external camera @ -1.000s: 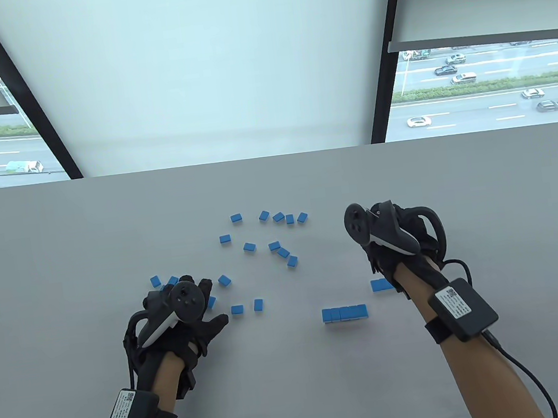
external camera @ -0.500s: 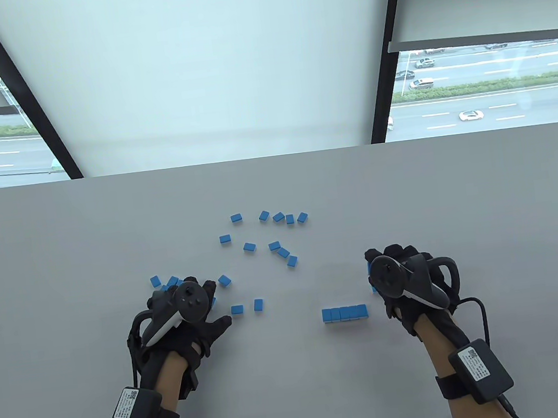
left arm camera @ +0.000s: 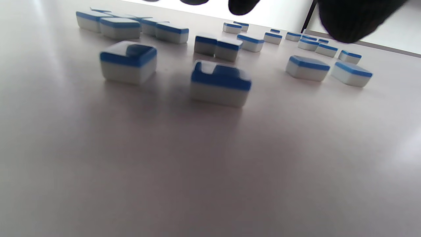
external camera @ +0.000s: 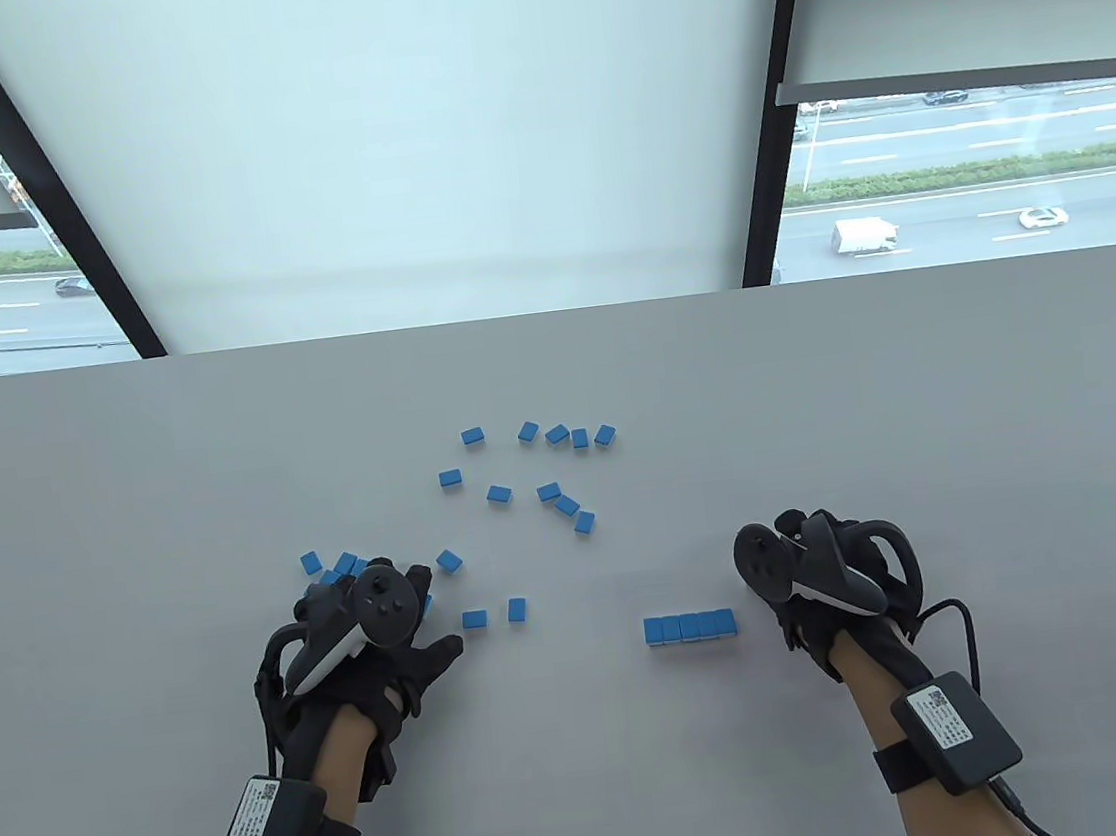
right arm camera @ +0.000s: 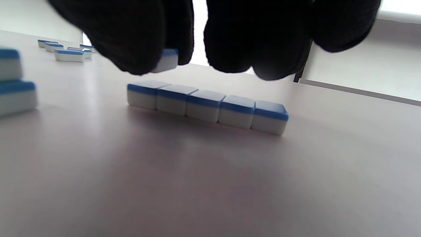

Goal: Build mahjong tile wall

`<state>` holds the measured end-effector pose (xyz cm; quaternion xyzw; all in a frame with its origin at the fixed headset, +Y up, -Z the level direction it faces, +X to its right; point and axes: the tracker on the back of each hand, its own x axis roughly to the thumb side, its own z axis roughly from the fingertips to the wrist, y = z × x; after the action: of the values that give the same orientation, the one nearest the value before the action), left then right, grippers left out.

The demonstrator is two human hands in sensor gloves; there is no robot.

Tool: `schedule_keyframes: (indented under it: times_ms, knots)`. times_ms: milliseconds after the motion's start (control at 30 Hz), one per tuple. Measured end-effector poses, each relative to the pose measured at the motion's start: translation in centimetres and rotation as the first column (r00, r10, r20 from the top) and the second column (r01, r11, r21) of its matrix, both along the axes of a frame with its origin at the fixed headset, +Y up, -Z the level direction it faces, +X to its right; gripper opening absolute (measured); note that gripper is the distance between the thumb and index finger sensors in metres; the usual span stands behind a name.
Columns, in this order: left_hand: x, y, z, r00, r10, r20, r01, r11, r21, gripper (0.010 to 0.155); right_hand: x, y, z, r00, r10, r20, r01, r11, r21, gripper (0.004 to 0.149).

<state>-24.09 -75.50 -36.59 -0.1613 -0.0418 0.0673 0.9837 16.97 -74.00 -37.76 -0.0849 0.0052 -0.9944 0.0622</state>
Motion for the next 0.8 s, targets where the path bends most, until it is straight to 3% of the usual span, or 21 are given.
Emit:
schedule_keyframes:
  times_ms: [500, 800]
  knots:
    - [-0.2, 0.3, 0.1, 1.000, 0.001, -0.008, -0.001, 1.000, 0.005, 0.086, -0.3, -0.6, 0.0, 1.000, 0.002, 0.002, -0.002, 1.000, -0.028, 0.058]
    - [-0.1, 0.8, 0.3, 1.000, 0.007, 0.003, -0.007, 1.000, 0.016, 0.086, -0.8, 2.0, -0.1, 0.995, -0.097, 0.022, 0.097, 0.995, 0.014, 0.065]
